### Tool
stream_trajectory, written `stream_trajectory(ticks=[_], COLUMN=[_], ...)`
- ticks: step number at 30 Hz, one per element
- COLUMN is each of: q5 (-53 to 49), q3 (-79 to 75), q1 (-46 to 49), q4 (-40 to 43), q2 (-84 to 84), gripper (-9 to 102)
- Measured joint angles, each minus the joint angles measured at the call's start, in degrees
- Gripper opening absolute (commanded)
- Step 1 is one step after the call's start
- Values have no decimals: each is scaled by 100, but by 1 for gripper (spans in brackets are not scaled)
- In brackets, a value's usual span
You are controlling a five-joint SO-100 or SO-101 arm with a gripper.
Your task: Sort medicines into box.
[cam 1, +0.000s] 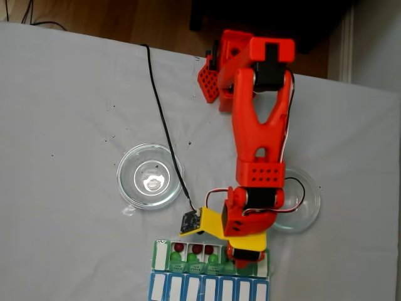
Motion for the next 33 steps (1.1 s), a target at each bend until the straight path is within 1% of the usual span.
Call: stream_trajectory(ticks=[5, 15, 25, 33], q5=[0, -202, -809, -1037], q3=[237, 246, -62, -202], q1=[53, 220, 158, 123], q4=[-422, -650, 431, 598], q2=[308, 501, 343, 158], gripper=[1, 1, 1, 1])
